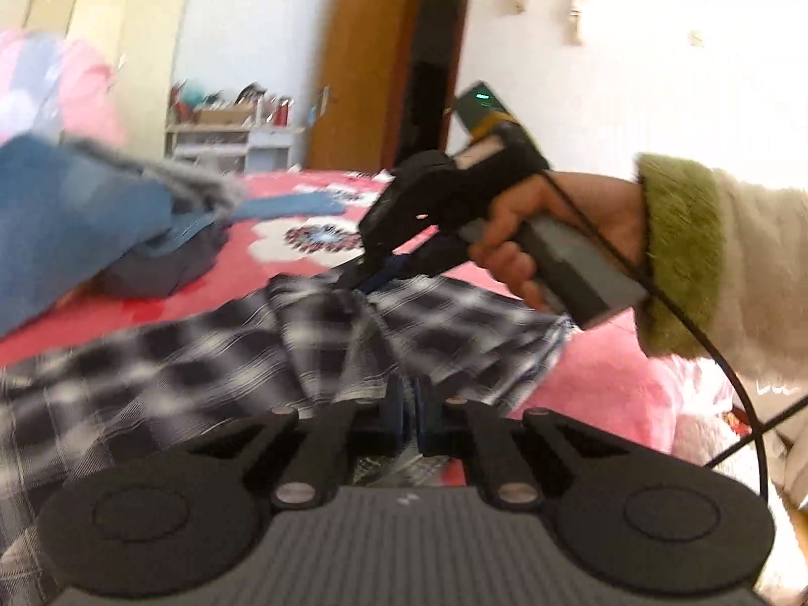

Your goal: Fold clothes

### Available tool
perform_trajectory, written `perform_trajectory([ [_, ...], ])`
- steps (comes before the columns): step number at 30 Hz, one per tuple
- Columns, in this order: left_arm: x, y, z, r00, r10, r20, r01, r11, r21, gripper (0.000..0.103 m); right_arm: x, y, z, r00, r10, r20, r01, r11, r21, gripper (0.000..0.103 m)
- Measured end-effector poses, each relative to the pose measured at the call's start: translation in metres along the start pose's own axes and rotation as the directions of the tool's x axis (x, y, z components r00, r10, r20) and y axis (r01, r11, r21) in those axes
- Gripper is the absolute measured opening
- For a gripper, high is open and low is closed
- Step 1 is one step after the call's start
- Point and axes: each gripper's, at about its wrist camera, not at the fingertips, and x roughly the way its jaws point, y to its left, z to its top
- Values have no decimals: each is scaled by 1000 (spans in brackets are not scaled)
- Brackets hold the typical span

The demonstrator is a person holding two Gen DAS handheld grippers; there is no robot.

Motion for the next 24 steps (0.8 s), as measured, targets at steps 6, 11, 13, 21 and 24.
perform_trajectory([
  [6,-6,-3,-7,1000,-4,25,6,999,-50,4,-17,25,3,999,-8,52,14,993,-116,5],
  [11,-15,5,-8,998,62,24,-59,995,-82,12,-18,35,2,997,7,71,3,989,-145,5],
  [13,-21,11,-9,994,108,26,-105,989,-102,19,-18,38,2,997,14,79,-2,988,-155,5],
  [21,-19,48,-5,982,187,-10,-186,964,-192,57,-19,49,1,993,42,109,-20,981,-195,5],
  [24,-5,64,-2,991,120,-64,-133,958,-253,54,-19,53,0,991,56,121,-30,977,-212,5],
])
